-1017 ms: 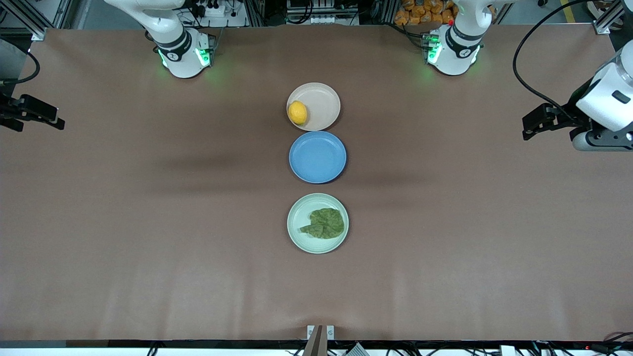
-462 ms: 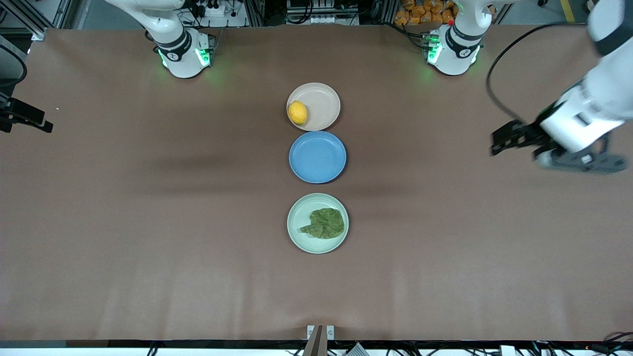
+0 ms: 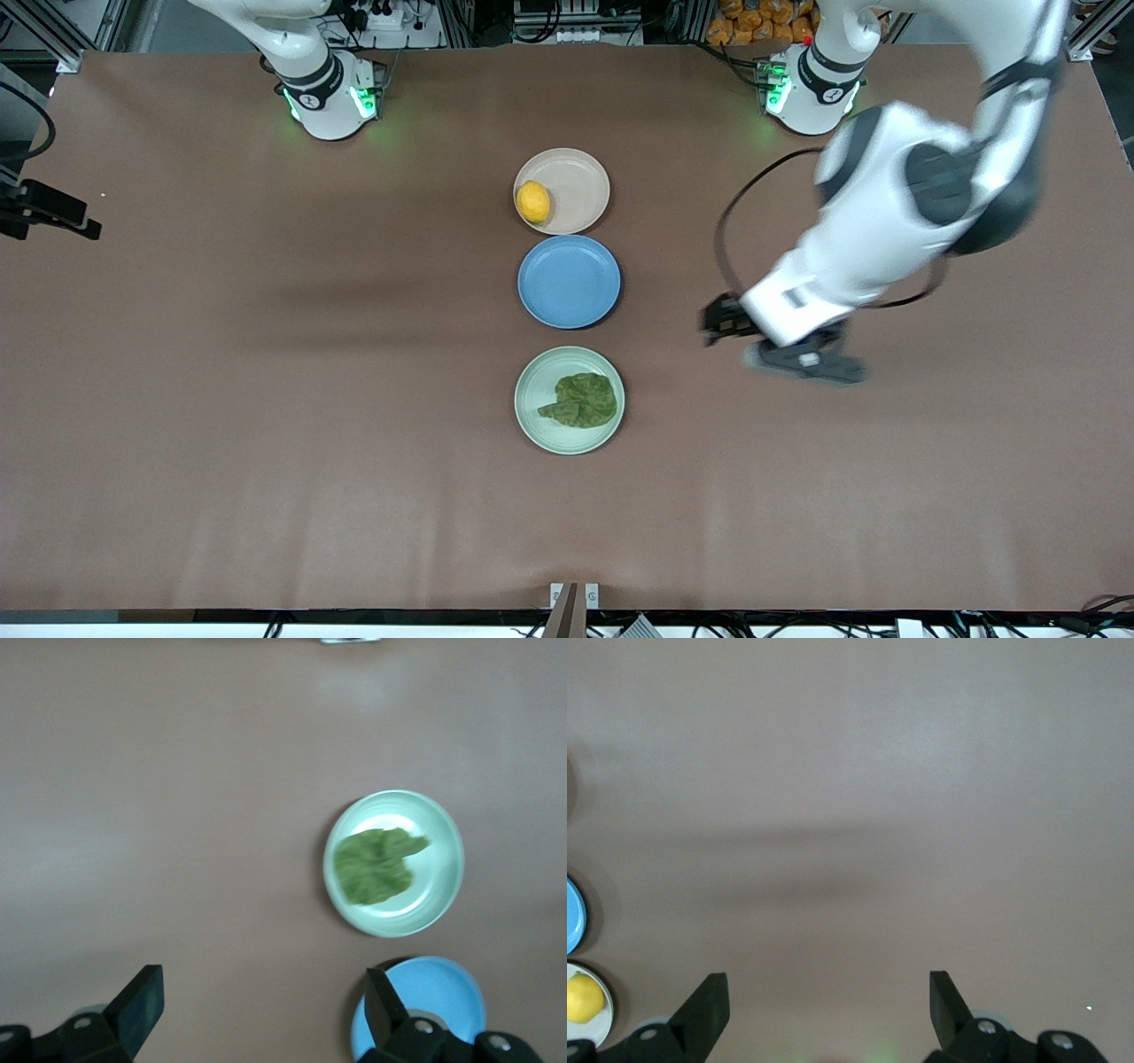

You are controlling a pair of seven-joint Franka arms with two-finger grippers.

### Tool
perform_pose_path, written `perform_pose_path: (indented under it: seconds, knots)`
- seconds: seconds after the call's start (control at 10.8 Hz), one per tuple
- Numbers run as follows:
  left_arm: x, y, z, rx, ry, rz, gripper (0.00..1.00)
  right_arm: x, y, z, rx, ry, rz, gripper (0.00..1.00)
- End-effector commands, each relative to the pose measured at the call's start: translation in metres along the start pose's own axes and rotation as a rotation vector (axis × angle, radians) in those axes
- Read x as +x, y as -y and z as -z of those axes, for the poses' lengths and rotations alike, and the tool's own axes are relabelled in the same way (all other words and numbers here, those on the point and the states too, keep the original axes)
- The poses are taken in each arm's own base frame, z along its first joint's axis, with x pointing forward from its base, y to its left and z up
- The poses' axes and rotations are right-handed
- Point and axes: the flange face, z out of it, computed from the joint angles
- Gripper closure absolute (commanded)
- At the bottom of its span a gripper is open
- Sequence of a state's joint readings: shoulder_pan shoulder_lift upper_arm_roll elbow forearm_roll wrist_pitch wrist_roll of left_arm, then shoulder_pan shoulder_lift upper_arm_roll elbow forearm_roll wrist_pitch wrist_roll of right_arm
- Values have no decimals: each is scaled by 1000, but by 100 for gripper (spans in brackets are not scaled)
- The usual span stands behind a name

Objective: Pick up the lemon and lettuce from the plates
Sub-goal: 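Reach the left gripper over the lettuce leaf on the green plate, then lower the left gripper onto the lettuce while the right gripper reaches the lemon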

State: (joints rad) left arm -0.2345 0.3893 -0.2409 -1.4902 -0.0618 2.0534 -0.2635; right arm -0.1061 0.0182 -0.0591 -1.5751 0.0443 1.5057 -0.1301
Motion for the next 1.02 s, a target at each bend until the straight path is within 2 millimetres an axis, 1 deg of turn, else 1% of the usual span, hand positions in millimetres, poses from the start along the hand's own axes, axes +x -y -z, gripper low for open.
perform_pose_path:
  seconds: [0.0, 0.09, 0.18, 0.28, 0.46, 0.55, 0.65, 0.74, 0.83, 0.92]
  knots:
    - [-4, -76, -101, -57, -58, 12, 0, 8, 17, -24, -1, 52, 29, 0]
    - [-9, -92, -138, -45, -82, -27, 0, 6, 31, -33, -1, 81, 57, 0]
    - [-14, -101, -173, -37, -112, -74, 0, 4, 51, -45, 0, 121, 90, 0]
    - [-18, -107, -200, -48, -149, -101, 0, 4, 67, -56, 3, 139, 110, 0]
    - [-21, -104, -246, -67, -218, -135, 1, 5, 96, -86, 11, 165, 157, 0]
    - [-28, -113, -260, -90, -244, -148, 2, 5, 120, -103, 18, 166, 179, 0]
    - [-31, -117, -268, -85, -255, -153, 2, 4, 138, -114, 17, 167, 158, 0]
    - [-36, -122, -272, -66, -258, -157, 2, 5, 161, -126, 20, 186, 152, 0]
    - [-42, -129, -278, -52, -256, -174, 4, 6, 179, -140, 25, 208, 141, 0]
    - [-44, -130, -283, -37, -257, -185, 7, 8, 197, -155, 61, 235, 133, 0]
